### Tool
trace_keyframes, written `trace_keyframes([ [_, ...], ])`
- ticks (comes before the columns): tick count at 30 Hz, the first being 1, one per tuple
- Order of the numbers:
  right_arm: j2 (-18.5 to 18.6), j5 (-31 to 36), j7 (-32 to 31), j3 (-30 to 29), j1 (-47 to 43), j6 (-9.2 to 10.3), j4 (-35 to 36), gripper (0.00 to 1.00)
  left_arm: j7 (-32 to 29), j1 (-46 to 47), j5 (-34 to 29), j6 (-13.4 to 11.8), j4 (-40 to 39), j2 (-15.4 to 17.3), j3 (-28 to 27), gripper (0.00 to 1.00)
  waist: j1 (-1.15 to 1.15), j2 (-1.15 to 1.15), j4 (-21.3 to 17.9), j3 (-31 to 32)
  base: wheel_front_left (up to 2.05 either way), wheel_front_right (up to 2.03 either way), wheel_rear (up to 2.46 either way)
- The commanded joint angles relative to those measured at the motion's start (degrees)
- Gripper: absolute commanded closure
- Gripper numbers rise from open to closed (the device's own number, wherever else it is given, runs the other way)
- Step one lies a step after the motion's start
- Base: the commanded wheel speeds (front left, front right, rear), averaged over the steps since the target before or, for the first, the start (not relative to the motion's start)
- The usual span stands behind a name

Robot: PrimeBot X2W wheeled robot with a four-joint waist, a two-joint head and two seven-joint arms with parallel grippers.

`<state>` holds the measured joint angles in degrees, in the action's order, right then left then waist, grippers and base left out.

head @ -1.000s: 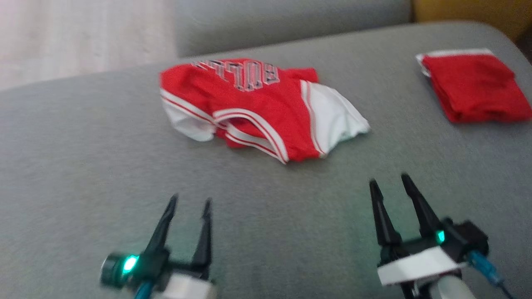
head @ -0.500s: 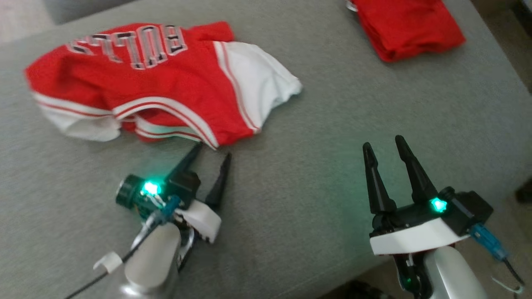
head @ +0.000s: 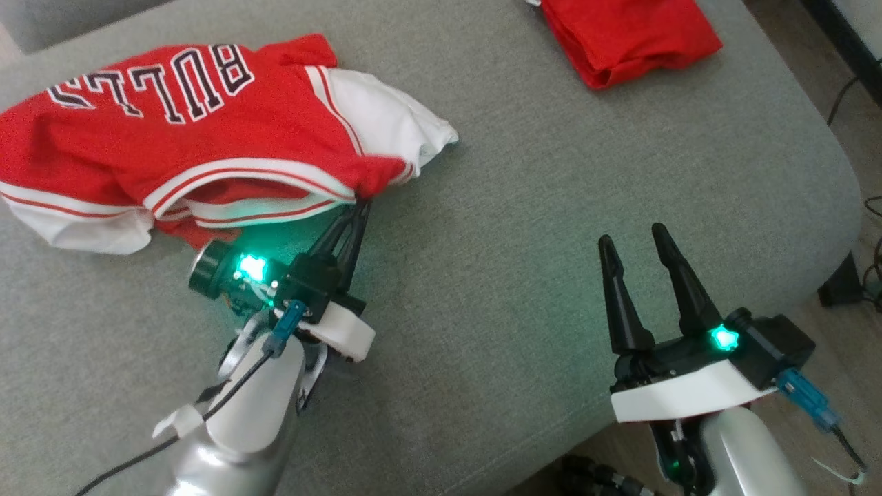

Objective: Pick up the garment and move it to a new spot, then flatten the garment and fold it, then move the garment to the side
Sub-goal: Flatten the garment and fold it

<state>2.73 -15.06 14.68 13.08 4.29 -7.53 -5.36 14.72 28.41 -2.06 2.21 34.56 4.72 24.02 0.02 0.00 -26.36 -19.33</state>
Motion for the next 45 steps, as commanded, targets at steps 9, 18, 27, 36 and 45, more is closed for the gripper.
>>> trace_keyframes([
  [9, 0.15, -0.37, 0.32, 2.08, 0.32, 0.04, 1.37, 0.0, -0.38, 10.22, -1.15, 3.56, -11.12, 4.45, 1.97, 1.0, -0.02, 0.0, 0.46, 3.75, 0.0, 0.0, 0.0],
  [18, 0.15, -1.28, 0.32, 2.73, 0.58, 0.04, 1.38, 0.0, -6.11, 29.49, 3.02, 5.22, -14.17, 7.55, 6.82, 1.0, -0.02, 0.0, 2.24, 5.77, 0.0, 0.0, 0.0],
  [27, 0.15, 0.17, 0.32, 1.63, 0.04, 0.04, 1.24, 0.0, -8.23, 43.71, 14.77, 5.26, -14.51, 9.53, 6.94, 1.0, -0.02, 0.0, 7.19, 8.12, 0.0, 0.0, 0.0],
  [36, 0.15, 2.25, 0.32, 0.19, -1.21, 0.04, 0.69, 0.0, -10.74, 21.24, 26.46, 2.89, -16.77, 14.62, 0.79, 1.0, -0.02, 0.0, 13.7, 8.95, 0.0, 0.0, 0.0],
  [45, 0.15, 5.23, 0.32, -1.99, -2.78, 0.04, 0.02, 0.0, -4.36, -12.14, 35.3, -2.18, -18.17, 14.71, -2.92, 1.0, -0.02, 0.0, 20.63, 9.13, 0.0, 0.0, 0.0],
])
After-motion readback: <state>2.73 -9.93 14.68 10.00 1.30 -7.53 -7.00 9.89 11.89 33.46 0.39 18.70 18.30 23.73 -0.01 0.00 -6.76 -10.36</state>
